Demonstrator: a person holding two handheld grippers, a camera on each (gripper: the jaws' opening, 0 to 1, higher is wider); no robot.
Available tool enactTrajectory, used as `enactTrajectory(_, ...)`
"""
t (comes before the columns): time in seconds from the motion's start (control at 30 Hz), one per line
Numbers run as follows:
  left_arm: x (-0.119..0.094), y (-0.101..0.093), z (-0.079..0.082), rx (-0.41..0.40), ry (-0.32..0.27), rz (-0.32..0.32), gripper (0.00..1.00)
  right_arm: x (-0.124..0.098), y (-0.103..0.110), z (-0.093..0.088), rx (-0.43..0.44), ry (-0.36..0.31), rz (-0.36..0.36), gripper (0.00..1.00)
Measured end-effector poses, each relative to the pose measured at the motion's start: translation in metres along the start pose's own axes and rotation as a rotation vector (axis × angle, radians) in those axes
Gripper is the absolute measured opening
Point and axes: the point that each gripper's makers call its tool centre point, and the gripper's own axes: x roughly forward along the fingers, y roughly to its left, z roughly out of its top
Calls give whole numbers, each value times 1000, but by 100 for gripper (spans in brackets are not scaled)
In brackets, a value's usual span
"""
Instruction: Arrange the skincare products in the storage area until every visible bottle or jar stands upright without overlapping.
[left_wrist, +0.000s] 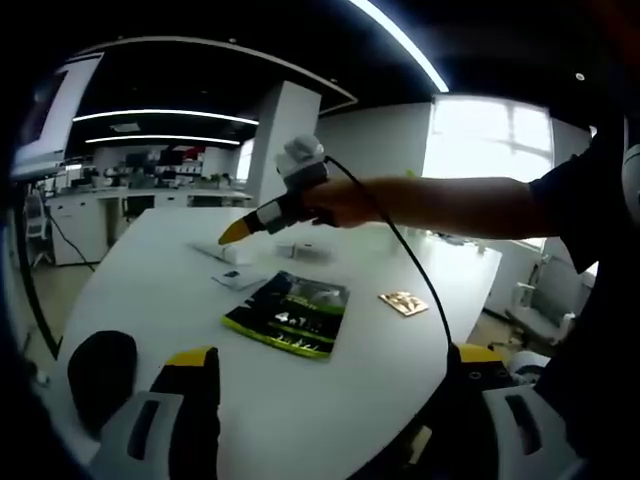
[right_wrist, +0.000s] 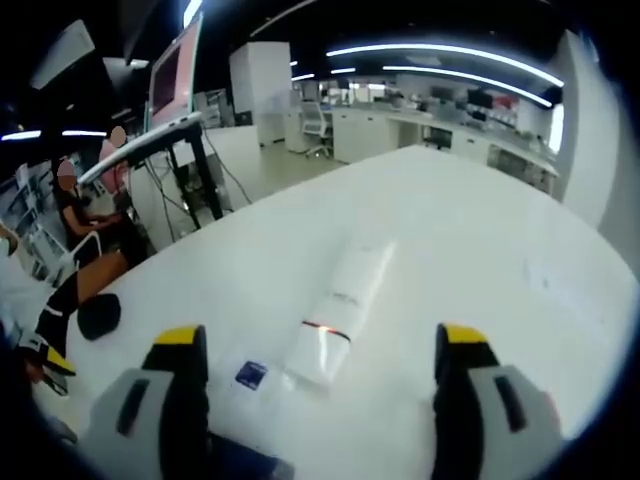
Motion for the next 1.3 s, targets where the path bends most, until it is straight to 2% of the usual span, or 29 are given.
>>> enactTrajectory(0.27,-4,5,1,-10,-14,11,99,13,-1,2,-18,30,-7,94)
enactTrajectory(0.53,-6,7,4,-10,-22,15,99,21,-2,6,12,37,-4,94)
enactTrajectory(0.8,-5,8,4,-11,-21,6,99,34,-13,8,30,70,-28,92)
enactTrajectory(0.93,-4,10,0,-19,-14,2,99,38,-20,6,28,96,-52,87)
enactTrajectory(1.3,-2,11,3,-31,-21,-12,99,51,-26,5,64,120,-54,84)
